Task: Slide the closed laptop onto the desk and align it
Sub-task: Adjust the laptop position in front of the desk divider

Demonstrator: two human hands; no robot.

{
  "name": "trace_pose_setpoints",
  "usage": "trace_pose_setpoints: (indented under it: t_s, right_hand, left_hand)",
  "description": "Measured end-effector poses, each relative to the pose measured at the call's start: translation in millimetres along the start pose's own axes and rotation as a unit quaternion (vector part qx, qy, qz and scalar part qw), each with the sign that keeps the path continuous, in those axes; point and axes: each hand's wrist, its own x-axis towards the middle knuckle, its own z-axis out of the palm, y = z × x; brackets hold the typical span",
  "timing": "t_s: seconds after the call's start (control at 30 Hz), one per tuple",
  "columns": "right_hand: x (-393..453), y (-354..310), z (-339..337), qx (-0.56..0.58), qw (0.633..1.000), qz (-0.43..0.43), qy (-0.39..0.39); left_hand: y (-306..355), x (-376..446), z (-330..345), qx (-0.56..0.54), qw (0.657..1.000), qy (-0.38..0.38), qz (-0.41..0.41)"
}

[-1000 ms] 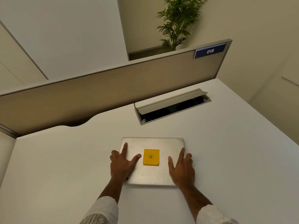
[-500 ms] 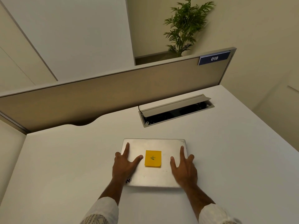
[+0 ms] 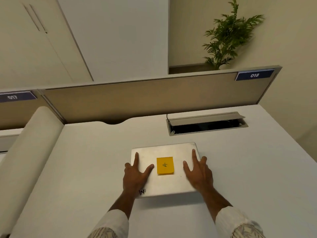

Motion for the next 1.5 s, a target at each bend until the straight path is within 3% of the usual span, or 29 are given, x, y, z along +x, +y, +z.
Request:
trace_pose_setpoints:
  t_s: [0.27, 0.57, 1.5]
  right_hand:
    - [4.8, -19.4, 9.5, -0.02, 0.997, -0.064, -0.027]
    - [-4.4, -14.2, 34.0, -0.036, 0.996, -0.053, -0.065]
    - [-11.5, -14.0, 40.8, -0.066, 0.996, -0.033, -0.052]
  left_hand:
    - [-34.0, -17.1, 0.3, 0.03, 0.999, 0.03, -0.029]
    - [-52.2, -9.9, 18.9, 0.085, 0.996, 0.01, -0.03]
    - [-59.6, 2.3, 25.5, 0.174, 0.985, 0.02, 0.008]
